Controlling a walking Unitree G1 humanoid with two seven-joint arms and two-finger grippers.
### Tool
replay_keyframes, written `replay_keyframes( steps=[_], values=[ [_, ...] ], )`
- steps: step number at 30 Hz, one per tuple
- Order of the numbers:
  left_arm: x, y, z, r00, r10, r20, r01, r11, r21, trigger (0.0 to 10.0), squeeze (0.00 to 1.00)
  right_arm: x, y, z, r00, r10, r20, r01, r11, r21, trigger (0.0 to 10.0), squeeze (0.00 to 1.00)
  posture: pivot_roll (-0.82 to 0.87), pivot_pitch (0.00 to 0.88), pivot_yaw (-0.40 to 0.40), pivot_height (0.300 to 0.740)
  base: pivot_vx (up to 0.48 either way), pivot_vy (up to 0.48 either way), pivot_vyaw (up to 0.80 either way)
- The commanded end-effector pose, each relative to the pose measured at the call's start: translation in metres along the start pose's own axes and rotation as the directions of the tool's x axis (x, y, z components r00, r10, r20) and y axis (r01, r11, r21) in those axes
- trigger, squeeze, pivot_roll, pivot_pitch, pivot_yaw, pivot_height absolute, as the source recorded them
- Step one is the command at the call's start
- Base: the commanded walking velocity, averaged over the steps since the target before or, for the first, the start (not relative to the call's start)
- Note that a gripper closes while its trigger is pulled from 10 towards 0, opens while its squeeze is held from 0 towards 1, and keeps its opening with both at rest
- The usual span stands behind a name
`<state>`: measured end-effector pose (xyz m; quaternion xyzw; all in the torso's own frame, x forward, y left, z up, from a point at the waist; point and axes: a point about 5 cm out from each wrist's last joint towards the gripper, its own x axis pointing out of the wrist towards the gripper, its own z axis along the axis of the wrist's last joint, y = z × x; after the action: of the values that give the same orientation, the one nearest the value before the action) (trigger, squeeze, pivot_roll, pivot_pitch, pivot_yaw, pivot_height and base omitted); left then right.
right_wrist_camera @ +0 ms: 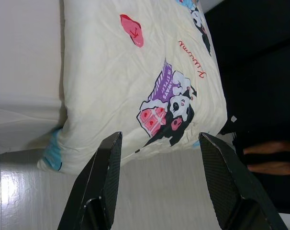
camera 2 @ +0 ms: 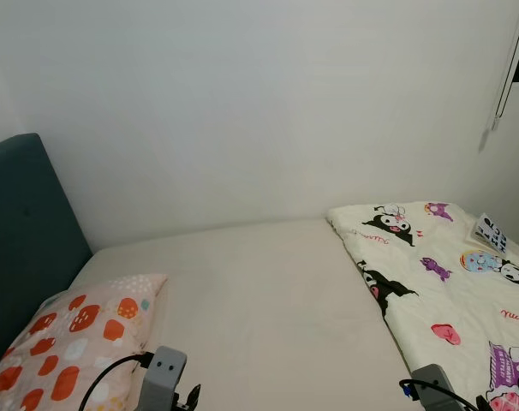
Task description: Clean up the room
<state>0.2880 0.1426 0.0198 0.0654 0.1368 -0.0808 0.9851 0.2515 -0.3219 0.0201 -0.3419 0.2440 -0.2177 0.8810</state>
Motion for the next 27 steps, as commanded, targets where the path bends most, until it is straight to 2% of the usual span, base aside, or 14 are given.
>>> replay_keyframes(
  steps=[1, 27],
  values=[
    [-0.0034, 0.0045, -0.0077, 1.000, 0.015, -0.027, -0.015, 1.000, -0.011, 10.0, 0.00, -0.0003, -0.0009, -0.0038, 1.000, 0.004, -0.017, -0.004, 1.000, 0.011, 10.0, 0.00, -0.06, 0.092, 0.037, 0.740, 0.000, 0.000, 0.00],
    [-0.0035, 0.0039, -0.0078, 0.999, 0.021, -0.025, -0.022, 1.000, -0.018, 10.0, 0.00, -0.0005, -0.0041, -0.0073, 1.000, 0.004, -0.021, -0.004, 1.000, 0.011, 10.0, 0.00, -0.06, 0.084, 0.023, 0.740, 0.000, 0.000, 0.00]
  ],
)
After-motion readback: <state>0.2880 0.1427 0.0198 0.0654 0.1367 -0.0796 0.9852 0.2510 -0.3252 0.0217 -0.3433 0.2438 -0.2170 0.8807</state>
